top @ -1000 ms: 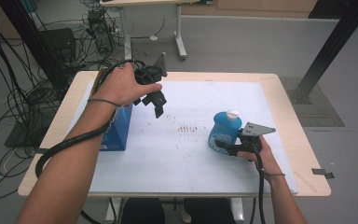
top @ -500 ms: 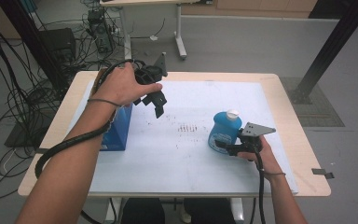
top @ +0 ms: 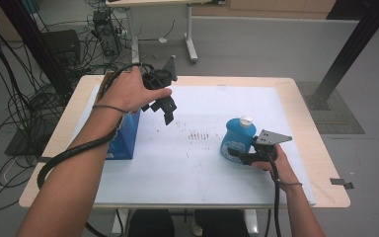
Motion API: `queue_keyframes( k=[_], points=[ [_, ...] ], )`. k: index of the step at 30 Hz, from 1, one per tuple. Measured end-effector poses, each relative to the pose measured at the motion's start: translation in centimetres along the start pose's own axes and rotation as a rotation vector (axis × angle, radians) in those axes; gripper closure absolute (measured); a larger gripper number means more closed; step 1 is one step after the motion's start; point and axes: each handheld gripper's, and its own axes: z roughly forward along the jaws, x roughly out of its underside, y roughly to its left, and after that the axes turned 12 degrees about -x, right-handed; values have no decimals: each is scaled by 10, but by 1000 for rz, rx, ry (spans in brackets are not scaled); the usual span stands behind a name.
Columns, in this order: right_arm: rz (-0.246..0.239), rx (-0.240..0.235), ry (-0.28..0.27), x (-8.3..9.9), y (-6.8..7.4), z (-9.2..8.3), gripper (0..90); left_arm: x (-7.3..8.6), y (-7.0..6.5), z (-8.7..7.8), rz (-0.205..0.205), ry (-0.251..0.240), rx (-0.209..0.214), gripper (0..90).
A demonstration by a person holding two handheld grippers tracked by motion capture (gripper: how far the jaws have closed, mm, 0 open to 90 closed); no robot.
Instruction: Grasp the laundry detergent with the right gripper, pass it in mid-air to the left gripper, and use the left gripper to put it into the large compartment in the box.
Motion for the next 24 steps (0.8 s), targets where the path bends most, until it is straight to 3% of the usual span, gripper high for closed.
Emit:
queue_keyframes(
  k=[24],
  points=[
    [-2,-5,0,0,-1,0,409,-2,2,4,-4,3,8,71]
  ],
)
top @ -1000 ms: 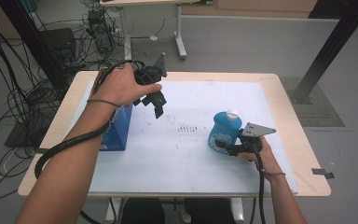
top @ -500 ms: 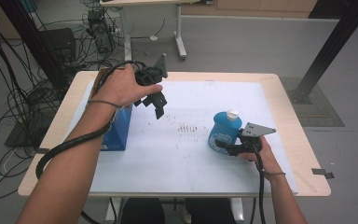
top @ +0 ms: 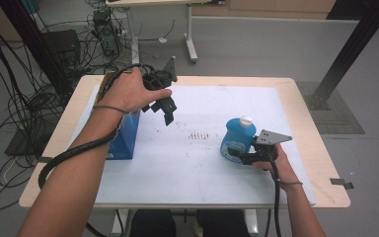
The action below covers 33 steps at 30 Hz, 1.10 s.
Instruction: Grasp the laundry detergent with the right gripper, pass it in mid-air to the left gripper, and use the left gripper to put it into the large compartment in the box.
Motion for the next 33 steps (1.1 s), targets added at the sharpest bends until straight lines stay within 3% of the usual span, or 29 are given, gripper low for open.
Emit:
queue_keyframes(
  k=[15,33],
  points=[
    [-2,2,-14,4,1,0,409,-2,-1,2,10,7,3,70],
    [-2,1,-20,5,1,0,410,2,0,0,-7,-3,-2,70]
  ],
)
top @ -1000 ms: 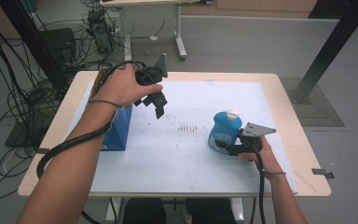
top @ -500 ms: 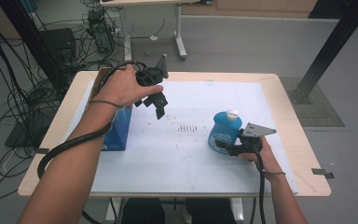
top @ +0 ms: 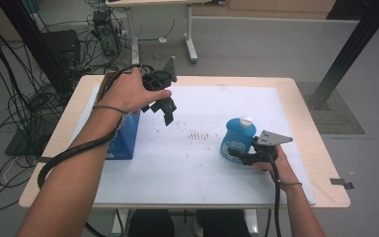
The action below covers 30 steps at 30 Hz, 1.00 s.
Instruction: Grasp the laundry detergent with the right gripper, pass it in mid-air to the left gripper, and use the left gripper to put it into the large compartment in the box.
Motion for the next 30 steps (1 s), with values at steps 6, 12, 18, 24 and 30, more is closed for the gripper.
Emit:
queue_keyframes(
  k=[6,12,18,24,30],
  points=[
    [1,1,-3,1,0,0,410,0,-1,-5,22,-8,-1,70],
    [-1,2,-6,1,0,0,410,-1,-3,-8,32,-22,0,70],
    [-1,2,-2,1,1,0,410,-1,-3,-11,38,-21,-5,70],
    [-2,2,3,-1,1,0,410,0,-3,-12,31,-21,-11,70],
    [1,5,-1,0,2,0,410,3,-2,-12,20,-28,-8,69]
  ],
)
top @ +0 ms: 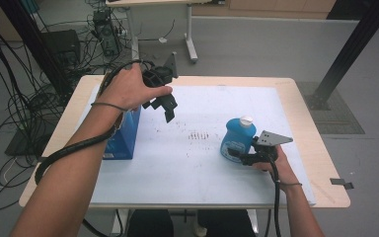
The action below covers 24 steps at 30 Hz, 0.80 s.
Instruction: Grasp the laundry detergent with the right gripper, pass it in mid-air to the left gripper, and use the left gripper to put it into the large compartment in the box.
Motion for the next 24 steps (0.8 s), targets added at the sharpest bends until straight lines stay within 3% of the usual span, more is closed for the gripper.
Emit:
queue_keyframes(
  k=[24],
  points=[
    [-1,-3,1,0,-1,0,411,-3,1,-1,17,4,-5,69]
  ],
)
